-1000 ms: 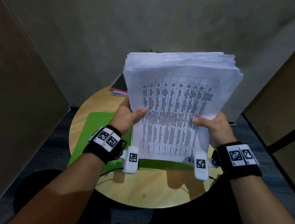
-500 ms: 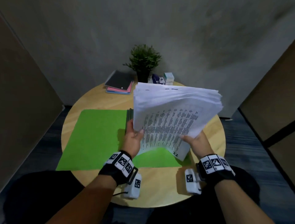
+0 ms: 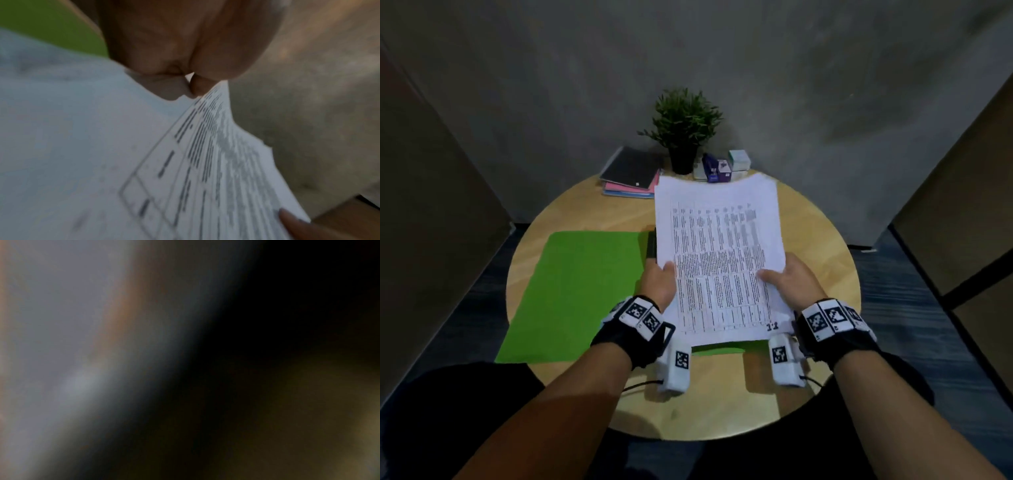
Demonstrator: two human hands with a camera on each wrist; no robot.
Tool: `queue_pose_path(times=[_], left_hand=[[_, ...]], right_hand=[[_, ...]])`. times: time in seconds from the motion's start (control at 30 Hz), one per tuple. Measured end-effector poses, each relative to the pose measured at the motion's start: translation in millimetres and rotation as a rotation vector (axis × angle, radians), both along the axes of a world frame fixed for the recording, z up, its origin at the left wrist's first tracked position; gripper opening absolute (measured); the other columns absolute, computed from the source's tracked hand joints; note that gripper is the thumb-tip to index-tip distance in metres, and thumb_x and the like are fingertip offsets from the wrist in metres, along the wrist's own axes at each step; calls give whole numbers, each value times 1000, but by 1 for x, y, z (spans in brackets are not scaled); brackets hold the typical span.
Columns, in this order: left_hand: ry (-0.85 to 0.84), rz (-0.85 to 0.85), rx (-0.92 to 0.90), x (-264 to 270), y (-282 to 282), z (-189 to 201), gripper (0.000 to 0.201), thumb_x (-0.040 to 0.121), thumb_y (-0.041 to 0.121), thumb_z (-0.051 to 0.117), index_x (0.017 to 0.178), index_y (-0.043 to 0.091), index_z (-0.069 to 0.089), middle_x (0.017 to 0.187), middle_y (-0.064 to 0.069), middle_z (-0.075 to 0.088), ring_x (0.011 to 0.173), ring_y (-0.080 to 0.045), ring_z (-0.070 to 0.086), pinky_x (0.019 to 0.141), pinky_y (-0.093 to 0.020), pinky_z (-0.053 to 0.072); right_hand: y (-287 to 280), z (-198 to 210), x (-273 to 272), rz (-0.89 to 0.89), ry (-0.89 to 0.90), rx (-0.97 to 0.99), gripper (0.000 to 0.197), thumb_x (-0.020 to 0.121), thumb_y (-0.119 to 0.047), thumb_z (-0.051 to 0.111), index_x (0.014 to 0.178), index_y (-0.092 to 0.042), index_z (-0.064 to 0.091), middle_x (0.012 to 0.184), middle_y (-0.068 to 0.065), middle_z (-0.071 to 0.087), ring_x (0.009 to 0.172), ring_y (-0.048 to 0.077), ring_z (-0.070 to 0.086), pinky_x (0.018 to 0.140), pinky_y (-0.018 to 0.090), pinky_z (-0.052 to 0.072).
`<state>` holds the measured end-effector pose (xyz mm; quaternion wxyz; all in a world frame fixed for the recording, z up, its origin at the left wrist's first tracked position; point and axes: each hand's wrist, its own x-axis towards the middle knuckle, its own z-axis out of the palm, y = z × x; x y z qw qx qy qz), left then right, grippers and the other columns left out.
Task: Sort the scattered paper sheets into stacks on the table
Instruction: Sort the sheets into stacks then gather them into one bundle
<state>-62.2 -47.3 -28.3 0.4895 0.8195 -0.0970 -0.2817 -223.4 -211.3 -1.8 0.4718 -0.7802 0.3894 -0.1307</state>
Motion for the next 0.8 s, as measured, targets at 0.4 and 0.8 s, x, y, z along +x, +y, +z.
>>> queue_pose_path(times=[0.4, 0.8], left_hand=[[-22, -76, 260, 8, 2, -35, 35, 101, 6, 31, 126, -6, 52, 131, -21, 54, 114, -36, 55, 95, -39, 44], [-71, -139, 370, 6, -1, -28, 39, 103, 7, 28, 135, -8, 44, 144, -21, 43, 129, -33, 44, 101, -33, 37]], right_hand=[[13, -52, -7, 106, 266, -9, 55, 98, -42, 45, 144, -15, 32, 141, 5, 49, 124, 26, 49, 85, 25, 34], [17, -57, -9, 41, 238, -67, 42, 99, -30, 45, 138, -13, 42, 135, 7, 53, 120, 25, 51, 85, 25, 34]])
